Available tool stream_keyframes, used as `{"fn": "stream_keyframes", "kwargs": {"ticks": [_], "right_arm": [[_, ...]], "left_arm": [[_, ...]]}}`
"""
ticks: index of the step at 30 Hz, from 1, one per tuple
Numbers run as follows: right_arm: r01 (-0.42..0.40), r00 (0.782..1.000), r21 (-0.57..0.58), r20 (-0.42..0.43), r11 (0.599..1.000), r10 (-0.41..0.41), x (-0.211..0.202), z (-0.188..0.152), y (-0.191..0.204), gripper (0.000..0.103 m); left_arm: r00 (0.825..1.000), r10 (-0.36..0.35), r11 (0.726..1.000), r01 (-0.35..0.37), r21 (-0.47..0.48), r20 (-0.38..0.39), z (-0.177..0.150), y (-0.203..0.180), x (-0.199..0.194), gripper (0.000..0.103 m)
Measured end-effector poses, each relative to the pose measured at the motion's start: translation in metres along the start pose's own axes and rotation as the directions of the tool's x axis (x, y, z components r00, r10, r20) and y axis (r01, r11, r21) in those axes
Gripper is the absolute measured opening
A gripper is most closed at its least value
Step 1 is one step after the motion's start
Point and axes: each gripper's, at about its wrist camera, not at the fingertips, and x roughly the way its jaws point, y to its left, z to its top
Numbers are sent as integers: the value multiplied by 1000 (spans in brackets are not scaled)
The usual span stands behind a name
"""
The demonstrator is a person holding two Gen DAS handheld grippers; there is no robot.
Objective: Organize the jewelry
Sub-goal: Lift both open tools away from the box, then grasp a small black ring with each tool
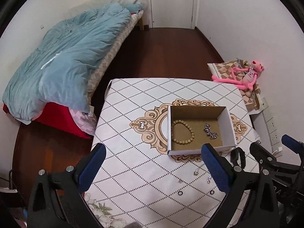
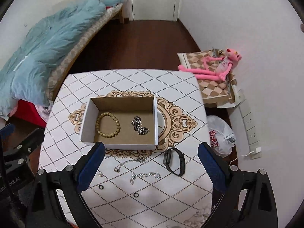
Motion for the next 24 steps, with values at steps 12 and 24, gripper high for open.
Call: {"fn": "stream_keyframes", "kwargs": {"ticks": [12, 24], "right_arm": [[-30, 997, 31, 76, 999, 27, -58, -33, -6, 100], [-75, 992, 160, -92, 984, 90, 34, -114, -41, 99]], "left_arm": [[998, -18, 1000, 19, -15, 60, -29, 5, -39, 102], [992, 63, 997, -66, -30, -105, -106, 8, 50, 102]]}}
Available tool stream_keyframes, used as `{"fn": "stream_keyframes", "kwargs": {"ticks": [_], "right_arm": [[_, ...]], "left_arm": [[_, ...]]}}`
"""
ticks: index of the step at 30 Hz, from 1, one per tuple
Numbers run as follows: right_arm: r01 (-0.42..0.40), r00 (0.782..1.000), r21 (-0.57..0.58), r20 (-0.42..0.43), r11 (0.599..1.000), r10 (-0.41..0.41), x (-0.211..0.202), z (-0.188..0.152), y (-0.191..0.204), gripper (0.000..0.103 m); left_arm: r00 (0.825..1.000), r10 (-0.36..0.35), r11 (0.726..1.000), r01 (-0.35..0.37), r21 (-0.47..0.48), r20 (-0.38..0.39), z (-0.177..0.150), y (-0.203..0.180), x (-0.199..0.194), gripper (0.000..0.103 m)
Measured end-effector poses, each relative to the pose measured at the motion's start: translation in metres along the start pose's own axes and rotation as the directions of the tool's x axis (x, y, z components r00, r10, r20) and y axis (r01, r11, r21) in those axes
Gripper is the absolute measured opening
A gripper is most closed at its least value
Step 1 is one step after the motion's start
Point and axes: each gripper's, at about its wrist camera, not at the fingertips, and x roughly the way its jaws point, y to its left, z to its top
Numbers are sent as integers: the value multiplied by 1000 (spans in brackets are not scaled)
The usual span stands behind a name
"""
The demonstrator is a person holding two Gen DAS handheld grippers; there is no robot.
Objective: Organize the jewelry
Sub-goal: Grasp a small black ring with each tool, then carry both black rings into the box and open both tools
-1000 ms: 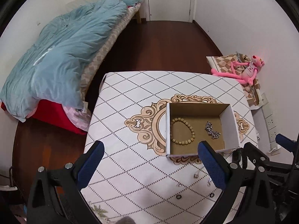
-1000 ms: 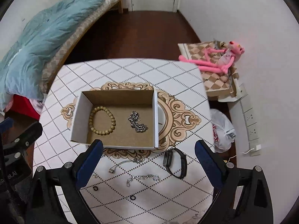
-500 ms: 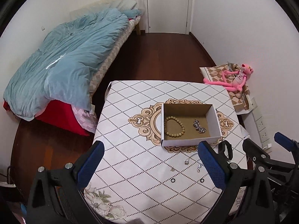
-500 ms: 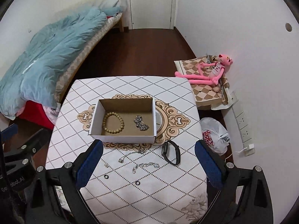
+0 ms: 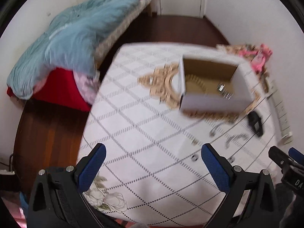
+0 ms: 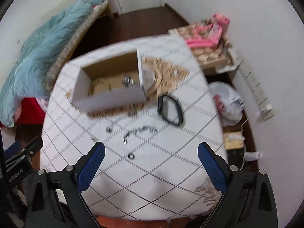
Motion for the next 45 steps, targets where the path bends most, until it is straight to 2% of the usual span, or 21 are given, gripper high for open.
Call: {"fn": "stream_keyframes", "kwargs": {"ticks": [4, 10, 12, 15, 17, 20, 24, 26, 28, 29, 30, 33, 35, 37, 38, 45], "right_arm": [[0, 999, -57, -47, 998, -3, 50, -25, 12, 73], [-9, 999, -104, -46, 995, 4, 92, -43, 31, 59], [0, 999, -117, -38, 993, -4, 97, -46, 34, 55], [23, 1000, -150, -5, 988, -24, 97, -48, 40, 43], [57, 998, -175, 20, 983, -54, 97, -49, 43, 13], [49, 999, -161, 25, 986, -46, 94, -50, 38, 13], [40, 999, -78, 30, 996, -38, 86, -46, 16, 13], [46, 999, -44, 32, 998, -44, 82, -45, 5, 13], [55, 998, -26, 36, 998, -54, 80, -44, -1, 13], [61, 998, -20, 36, 998, -60, 79, -44, -6, 13], [64, 997, -11, 36, 998, -63, 79, -43, -10, 13], [70, 997, 5, 37, 998, -71, 79, -42, -15, 13], [71, 997, 9, 36, 997, -71, 78, -42, -18, 13], [71, 997, 12, 37, 997, -72, 77, -42, -19, 13], [70, 997, 12, 38, 998, -70, 76, -42, -19, 13], [45, 997, 23, 61, 999, -46, 64, -38, -17, 13]], "left_arm": [[997, 26, 1000, -25, 19, -71, -22, -3, 37, 102], [992, 44, 999, -41, 28, -121, -36, -1, 67, 102], [992, 36, 999, -33, 25, -122, -38, -2, 71, 102], [992, 21, 999, -17, 33, -126, -38, -6, 74, 102], [992, 4, 999, 1, 43, -128, -41, -12, 76, 102], [990, -27, 998, 36, 60, -140, -44, -22, 79, 101], [988, -84, 992, 95, 87, -128, -45, -41, 76, 99], [989, -93, 988, 107, 114, -118, -45, -52, 75, 82], [988, -98, 985, 113, 133, -119, -45, -60, 77, 76], [988, -102, 983, 118, 139, -118, -45, -64, 77, 68], [988, -114, 981, 129, 144, -105, -45, -67, 76, 65], [988, -131, 976, 144, 165, -88, -44, -76, 72, 49], [985, -154, 971, 166, 171, -81, -44, -79, 71, 25], [984, -163, 968, 174, 181, -77, -45, -83, 69, 18], [983, -168, 966, 180, 185, -77, -44, -83, 70, 10], [978, -201, 958, 209, 195, -62, -45, -86, 57, 10]]}}
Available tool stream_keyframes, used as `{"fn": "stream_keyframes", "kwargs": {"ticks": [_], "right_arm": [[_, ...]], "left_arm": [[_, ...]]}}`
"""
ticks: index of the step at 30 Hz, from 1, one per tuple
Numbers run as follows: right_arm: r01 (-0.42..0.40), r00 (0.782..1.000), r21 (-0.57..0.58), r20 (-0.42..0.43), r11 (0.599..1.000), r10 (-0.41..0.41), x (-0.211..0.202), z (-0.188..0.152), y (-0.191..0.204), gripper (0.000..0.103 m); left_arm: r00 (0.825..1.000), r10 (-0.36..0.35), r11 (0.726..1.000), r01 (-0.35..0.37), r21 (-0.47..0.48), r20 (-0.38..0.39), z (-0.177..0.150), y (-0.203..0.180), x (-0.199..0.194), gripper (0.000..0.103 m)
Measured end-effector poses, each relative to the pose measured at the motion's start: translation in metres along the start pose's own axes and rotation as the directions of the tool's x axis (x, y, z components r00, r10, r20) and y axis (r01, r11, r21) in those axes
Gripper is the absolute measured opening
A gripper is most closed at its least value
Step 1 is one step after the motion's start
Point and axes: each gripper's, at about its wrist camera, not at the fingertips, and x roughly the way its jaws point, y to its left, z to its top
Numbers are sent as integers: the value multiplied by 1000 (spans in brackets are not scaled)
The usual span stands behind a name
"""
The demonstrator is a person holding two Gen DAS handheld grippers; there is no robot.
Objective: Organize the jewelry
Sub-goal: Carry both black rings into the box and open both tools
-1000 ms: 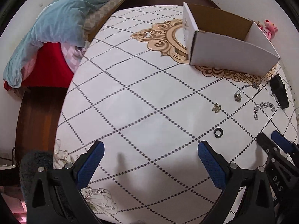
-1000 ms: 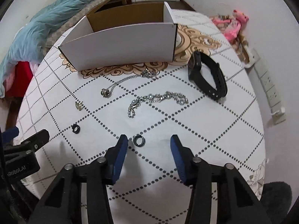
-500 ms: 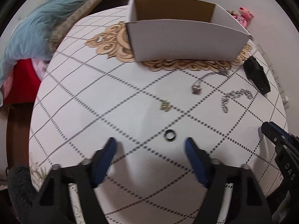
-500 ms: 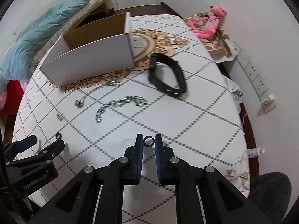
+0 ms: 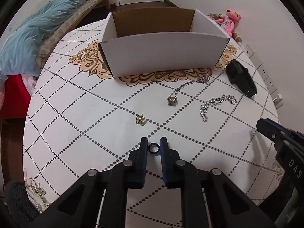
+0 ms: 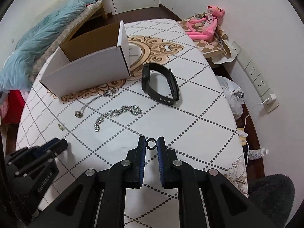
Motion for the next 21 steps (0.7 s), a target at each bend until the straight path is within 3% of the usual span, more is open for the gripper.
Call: {"fn": "stream_keyframes", "kwargs": {"ticks": [5, 8, 14, 17, 21], "right_arm": [[-49, 998, 21, 28, 999, 48, -19, 14, 0, 13], [-108, 993, 19, 55, 994, 106, -34, 35, 4, 13], [-207, 973, -54, 89, 977, 211, -41, 117, 30, 13], [-232, 971, -77, 40, 970, 235, -22, 156, 45, 13], [-217, 976, -97, -49, 971, 213, 15, 196, 60, 13]], "left_arm": [[998, -48, 999, 49, -5, 29, 18, 9, -18, 10], [995, -60, 998, 58, 24, 85, 44, 9, -40, 10], [988, -71, 997, 68, 19, 140, 114, 27, -53, 10], [991, -86, 996, 87, -9, 107, 154, 44, -38, 10], [994, -100, 993, 102, -54, 33, 183, 61, -14, 11]]}}
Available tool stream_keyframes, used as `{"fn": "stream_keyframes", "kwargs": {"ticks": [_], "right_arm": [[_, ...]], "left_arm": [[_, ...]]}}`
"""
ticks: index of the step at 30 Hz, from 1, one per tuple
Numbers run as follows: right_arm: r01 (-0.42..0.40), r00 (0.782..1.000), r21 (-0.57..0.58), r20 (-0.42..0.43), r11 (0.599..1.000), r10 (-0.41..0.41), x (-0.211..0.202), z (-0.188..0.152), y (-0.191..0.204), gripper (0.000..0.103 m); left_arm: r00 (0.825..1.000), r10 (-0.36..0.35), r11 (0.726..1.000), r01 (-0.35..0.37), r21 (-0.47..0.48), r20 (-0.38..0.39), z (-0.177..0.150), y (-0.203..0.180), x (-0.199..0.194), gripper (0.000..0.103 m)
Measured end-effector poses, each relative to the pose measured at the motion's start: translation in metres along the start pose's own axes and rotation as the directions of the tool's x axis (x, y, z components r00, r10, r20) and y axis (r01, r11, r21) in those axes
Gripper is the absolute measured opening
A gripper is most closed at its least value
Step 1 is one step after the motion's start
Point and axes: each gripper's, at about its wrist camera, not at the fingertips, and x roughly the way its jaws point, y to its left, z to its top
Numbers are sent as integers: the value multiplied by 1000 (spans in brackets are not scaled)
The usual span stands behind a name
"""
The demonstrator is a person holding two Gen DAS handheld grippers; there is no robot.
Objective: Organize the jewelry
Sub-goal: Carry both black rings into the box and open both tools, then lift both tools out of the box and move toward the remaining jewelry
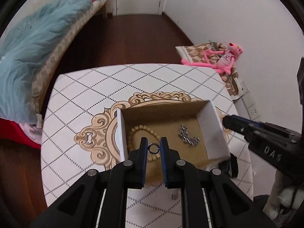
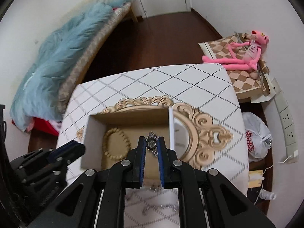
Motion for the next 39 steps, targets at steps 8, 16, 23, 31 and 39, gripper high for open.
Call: {"fn": "stream_keyframes", "kwargs": {"ticks": [8, 16, 23, 31, 39], "right_arm": [[45, 994, -49, -102, 998, -50, 34, 29, 2, 24], [101, 993, -56, -53, 993, -104, 19, 28, -1, 51], [172, 984, -60, -37, 983, -174, 11, 6, -6, 93], [203, 976, -105, -53, 974, -209, 15, -23, 4, 98], [195, 979, -102, -34, 976, -199, -3, -43, 13, 98]], "left_arm": [[996, 56, 997, -60, -51, -70, 16, 12, 18, 32], [990, 139, 989, -140, -54, -22, 13, 19, 2, 71], [983, 181, 981, -178, -74, 28, -5, 28, -12, 103], [973, 231, 969, -228, -91, 20, -32, 30, -12, 103], [976, 215, 974, -211, -88, 45, -49, 21, -35, 103]]}}
